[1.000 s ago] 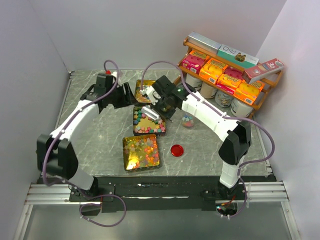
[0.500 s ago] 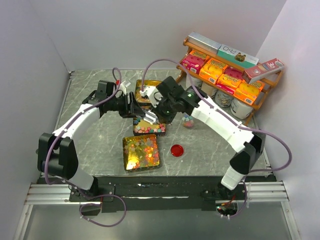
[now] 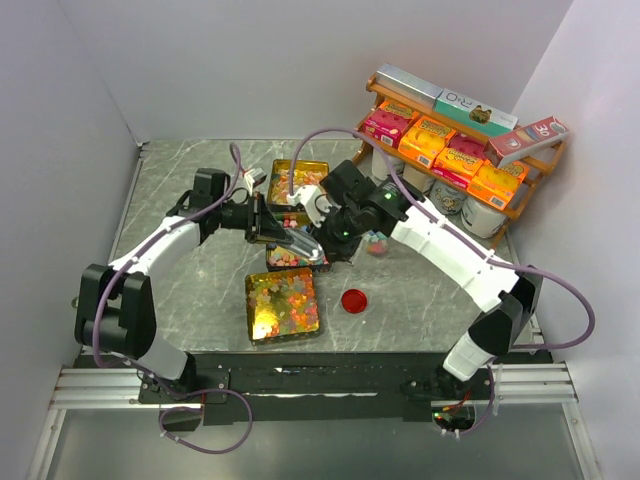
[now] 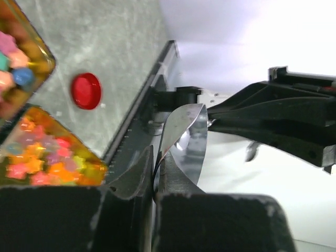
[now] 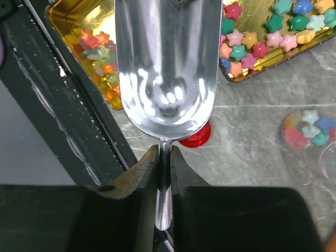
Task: Pack the candies
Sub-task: Adjust the spatula.
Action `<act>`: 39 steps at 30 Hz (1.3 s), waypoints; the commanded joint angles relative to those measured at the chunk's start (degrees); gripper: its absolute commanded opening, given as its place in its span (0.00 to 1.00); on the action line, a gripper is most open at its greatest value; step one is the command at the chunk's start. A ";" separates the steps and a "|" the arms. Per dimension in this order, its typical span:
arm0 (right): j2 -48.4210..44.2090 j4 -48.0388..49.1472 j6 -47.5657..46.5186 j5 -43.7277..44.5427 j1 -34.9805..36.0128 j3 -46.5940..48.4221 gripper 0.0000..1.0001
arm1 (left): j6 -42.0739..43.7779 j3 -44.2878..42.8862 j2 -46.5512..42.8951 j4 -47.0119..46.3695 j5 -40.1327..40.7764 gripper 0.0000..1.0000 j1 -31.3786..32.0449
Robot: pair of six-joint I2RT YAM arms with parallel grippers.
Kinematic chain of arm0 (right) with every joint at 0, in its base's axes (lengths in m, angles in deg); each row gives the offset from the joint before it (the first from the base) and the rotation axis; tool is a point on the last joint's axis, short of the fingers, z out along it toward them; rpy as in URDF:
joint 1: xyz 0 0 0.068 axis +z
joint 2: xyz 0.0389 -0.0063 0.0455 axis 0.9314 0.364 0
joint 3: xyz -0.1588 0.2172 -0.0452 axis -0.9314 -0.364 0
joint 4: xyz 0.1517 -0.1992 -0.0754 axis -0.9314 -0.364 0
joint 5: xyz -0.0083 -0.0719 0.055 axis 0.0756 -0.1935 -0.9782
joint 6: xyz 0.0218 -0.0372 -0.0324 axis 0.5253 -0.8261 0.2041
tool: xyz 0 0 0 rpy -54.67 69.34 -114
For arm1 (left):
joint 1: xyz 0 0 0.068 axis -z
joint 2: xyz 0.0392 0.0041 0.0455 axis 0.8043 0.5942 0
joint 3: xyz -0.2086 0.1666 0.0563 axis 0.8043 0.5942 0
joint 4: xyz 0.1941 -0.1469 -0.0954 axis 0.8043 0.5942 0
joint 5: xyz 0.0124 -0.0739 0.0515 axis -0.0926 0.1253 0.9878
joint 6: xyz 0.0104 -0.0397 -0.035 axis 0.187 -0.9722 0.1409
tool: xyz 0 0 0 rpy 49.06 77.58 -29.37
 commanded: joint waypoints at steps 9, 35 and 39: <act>-10.24 7.86 1.73 0.10 0.37 -7.92 0.65 | -21.05 5.20 -1.15 -20.41 -8.56 0.01 -1.34; -9.37 13.83 2.87 0.02 -3.23 -2.13 0.00 | -4.28 2.04 7.81 -0.48 -1.53 0.01 -2.57; -7.88 13.93 2.26 0.28 -3.50 -2.04 0.00 | -2.34 0.55 9.13 1.55 0.22 0.12 -2.84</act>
